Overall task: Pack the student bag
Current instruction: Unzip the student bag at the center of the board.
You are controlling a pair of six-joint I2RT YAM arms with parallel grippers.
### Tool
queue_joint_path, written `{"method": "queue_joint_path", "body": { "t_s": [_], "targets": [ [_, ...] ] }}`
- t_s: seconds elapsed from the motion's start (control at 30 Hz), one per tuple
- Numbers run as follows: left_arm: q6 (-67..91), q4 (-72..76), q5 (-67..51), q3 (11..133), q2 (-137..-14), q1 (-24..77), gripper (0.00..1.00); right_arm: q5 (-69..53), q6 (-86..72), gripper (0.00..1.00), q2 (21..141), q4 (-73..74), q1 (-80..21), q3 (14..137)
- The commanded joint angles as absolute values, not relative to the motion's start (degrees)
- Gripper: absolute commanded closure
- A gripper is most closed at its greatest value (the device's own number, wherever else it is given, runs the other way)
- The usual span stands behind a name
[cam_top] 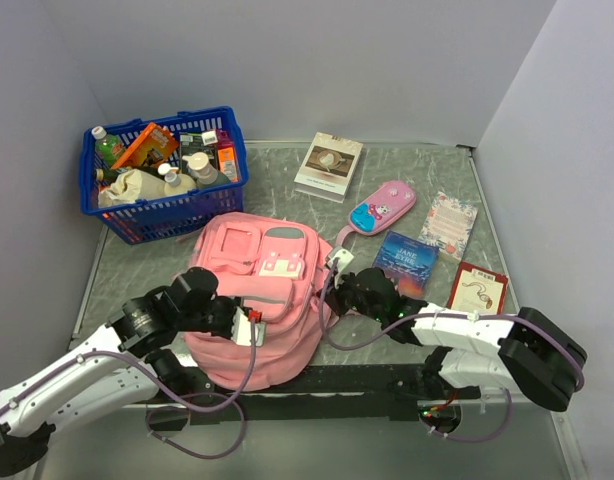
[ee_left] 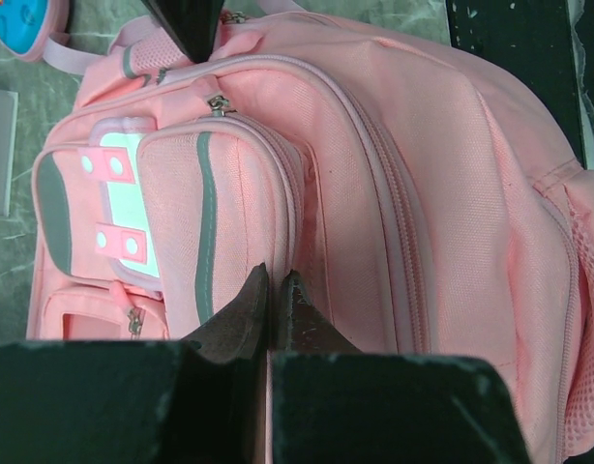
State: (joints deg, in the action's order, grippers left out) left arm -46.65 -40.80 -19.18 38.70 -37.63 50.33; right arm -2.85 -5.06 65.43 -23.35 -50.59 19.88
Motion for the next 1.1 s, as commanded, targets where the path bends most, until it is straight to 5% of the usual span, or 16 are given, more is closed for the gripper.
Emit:
{"method": "queue_joint_path", "body": {
  "t_s": [0.0, 0.47, 1.07],
  "targets": [
    [-47.55, -36.65, -12.40, 39.20, -35.69, 49.39, 0.99, -2.62, -4.66, 1.00, 67.15, -27.68, -50.19, 22.76],
    [-47.90, -28.40, -13.27, 34.63, -39.81, 49.48, 0.99, -1.59, -6.68, 1.00, 49.67, -10.47, -55.80, 23.99],
    [-30.86, -16.35, -7.74, 38.85, -46.67, 49.48, 0.99, 4.04, -17.40, 1.00, 51.59, -8.08, -67.67, 21.72]
  ]
}}
